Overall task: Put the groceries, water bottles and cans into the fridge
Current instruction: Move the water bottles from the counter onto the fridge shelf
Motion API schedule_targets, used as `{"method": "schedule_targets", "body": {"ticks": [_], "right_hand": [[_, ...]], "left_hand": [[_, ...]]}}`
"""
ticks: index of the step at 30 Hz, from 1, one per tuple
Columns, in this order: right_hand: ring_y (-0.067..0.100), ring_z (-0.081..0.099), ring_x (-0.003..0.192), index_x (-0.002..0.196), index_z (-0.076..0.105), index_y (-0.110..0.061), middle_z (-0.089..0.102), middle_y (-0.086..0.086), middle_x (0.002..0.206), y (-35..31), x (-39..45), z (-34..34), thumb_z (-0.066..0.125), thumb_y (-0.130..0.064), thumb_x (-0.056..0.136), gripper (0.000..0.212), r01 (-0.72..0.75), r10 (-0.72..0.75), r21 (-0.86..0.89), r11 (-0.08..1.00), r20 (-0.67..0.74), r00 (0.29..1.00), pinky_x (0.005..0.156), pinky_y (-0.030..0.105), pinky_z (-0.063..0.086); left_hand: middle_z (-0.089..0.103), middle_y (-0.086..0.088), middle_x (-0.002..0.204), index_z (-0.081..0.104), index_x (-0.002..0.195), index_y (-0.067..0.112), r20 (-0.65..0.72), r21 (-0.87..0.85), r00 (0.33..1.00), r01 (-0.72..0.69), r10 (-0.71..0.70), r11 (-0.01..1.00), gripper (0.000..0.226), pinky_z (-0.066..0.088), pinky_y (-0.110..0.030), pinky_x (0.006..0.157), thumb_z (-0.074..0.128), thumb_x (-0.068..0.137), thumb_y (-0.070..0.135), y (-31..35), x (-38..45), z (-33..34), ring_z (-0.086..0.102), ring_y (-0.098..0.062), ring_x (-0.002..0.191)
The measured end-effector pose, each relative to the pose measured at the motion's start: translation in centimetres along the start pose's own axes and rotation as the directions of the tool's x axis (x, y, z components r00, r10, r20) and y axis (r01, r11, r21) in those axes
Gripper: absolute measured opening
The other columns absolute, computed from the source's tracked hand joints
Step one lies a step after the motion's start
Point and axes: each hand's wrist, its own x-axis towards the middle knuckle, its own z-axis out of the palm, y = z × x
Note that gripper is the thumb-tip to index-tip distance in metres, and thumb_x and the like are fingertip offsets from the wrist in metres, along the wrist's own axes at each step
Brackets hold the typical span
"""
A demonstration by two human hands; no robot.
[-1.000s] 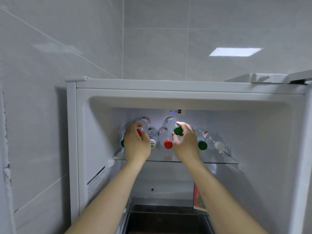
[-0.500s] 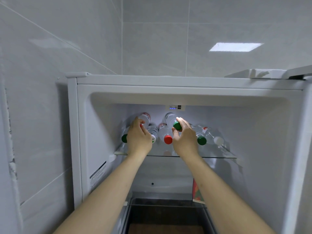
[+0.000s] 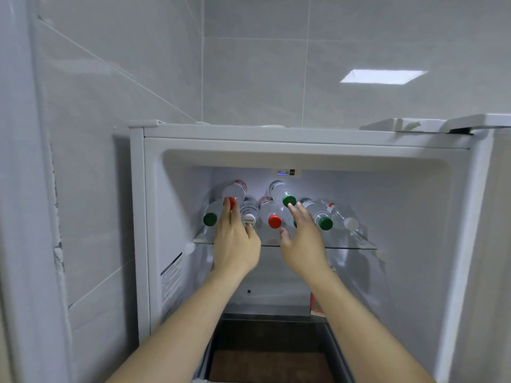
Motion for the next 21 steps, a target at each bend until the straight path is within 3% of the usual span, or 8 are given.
{"method": "schedule_targets", "body": {"ticks": [2, 5, 8, 12, 15, 17, 19, 21], "right_hand": [[0.015, 0.019, 0.156, 0.157, 0.036, -0.022, 0.022, -0.003, 0.169, -0.6, -1.1, -0.5, 0.059, -0.016, 0.100, 0.063, 0.005, -0.005, 0.020, 1.000, -0.004, 1.000, 0.117, 0.020, 0.016], [0.012, 0.020, 0.155, 0.154, 0.042, -0.022, 0.024, -0.003, 0.168, -1.7, -3.3, -1.6, 0.062, -0.013, 0.098, 0.059, -0.011, 0.013, 0.087, 0.996, -0.023, 1.000, 0.114, 0.016, 0.018], [0.008, 0.021, 0.154, 0.151, 0.046, -0.027, 0.027, -0.009, 0.166, -2.4, -6.2, -2.4, 0.064, -0.017, 0.098, 0.058, -0.042, 0.048, 0.166, 0.985, -0.029, 0.998, 0.123, 0.027, 0.022], [-0.007, 0.025, 0.145, 0.147, 0.046, -0.043, 0.029, -0.024, 0.160, -2.9, -11.2, -3.3, 0.065, -0.032, 0.098, 0.053, -0.044, 0.038, 0.250, 0.967, 0.030, 0.999, 0.115, 0.022, 0.022], [-0.021, 0.025, 0.135, 0.141, 0.049, -0.051, 0.030, -0.034, 0.155, -2.2, -15.3, -3.5, 0.066, -0.037, 0.097, 0.049, -0.068, 0.027, 0.253, 0.965, 0.159, 0.987, 0.114, 0.019, 0.025], [-0.023, 0.030, 0.134, 0.133, 0.052, -0.056, 0.033, -0.037, 0.152, -1.7, -17.6, -3.5, 0.067, -0.037, 0.096, 0.045, -0.087, 0.007, 0.263, 0.961, 0.291, 0.957, 0.116, 0.023, 0.034], [-0.019, 0.033, 0.137, 0.134, 0.052, -0.055, 0.035, -0.038, 0.150, -1.5, -19.5, -3.2, 0.068, -0.033, 0.095, 0.047, -0.057, -0.067, 0.263, 0.963, 0.438, 0.896, 0.118, 0.028, 0.037], [-0.017, 0.031, 0.140, 0.141, 0.050, -0.050, 0.034, -0.038, 0.151, -1.8, -21.1, -2.6, 0.066, -0.034, 0.097, 0.050, 0.012, -0.166, 0.259, 0.966, 0.583, 0.795, 0.120, 0.029, 0.034]], "left_hand": [[0.003, -0.002, 0.171, 0.007, 0.163, 0.014, 0.060, 0.025, 0.998, -0.014, 0.012, 1.000, 0.069, 0.021, -0.033, 0.124, 0.043, 0.103, 0.020, -0.3, -0.4, -0.2, 0.014, -0.023, 0.156], [0.003, 0.000, 0.171, 0.007, 0.163, 0.016, 0.107, -0.014, 0.994, -0.022, 0.023, 1.000, 0.069, 0.017, -0.032, 0.124, 0.043, 0.103, 0.015, -0.1, -0.9, -1.1, 0.011, -0.021, 0.156], [0.020, 0.005, 0.168, 0.026, 0.160, 0.019, 0.034, -0.161, 0.999, 0.008, -0.002, 0.987, 0.064, 0.017, -0.034, 0.126, 0.046, 0.100, 0.008, 0.6, -2.1, -2.5, 0.018, -0.016, 0.155], [0.043, 0.019, 0.154, 0.053, 0.143, 0.032, 0.030, -0.314, 0.999, 0.020, -0.011, 0.949, 0.047, 0.029, -0.032, 0.122, 0.048, 0.102, 0.009, 1.1, -8.5, -6.7, 0.032, 0.001, 0.144], [0.047, 0.031, 0.147, 0.061, 0.128, 0.046, 0.129, -0.300, 0.991, 0.024, 0.016, 0.954, 0.044, 0.032, -0.030, 0.119, 0.051, 0.102, 0.012, -0.5, -15.9, -10.7, 0.038, 0.008, 0.139], [0.048, 0.034, 0.144, 0.063, 0.124, 0.049, 0.132, -0.192, 0.991, -0.002, 0.028, 0.981, 0.042, 0.033, -0.020, 0.114, 0.056, 0.099, 0.016, -2.0, -20.8, -13.0, 0.042, 0.010, 0.136], [0.047, 0.036, 0.144, 0.064, 0.122, 0.051, 0.117, -0.029, 0.993, 0.014, -0.010, 0.999, 0.043, 0.029, -0.004, 0.107, 0.058, 0.093, 0.021, -3.4, -25.2, -15.2, 0.043, 0.013, 0.133], [0.047, 0.036, 0.144, 0.061, 0.124, 0.053, 0.120, 0.085, 0.987, 0.094, -0.104, 0.992, 0.045, 0.026, 0.002, 0.102, 0.059, 0.090, 0.024, -4.0, -29.2, -17.6, 0.044, 0.015, 0.130]]}}
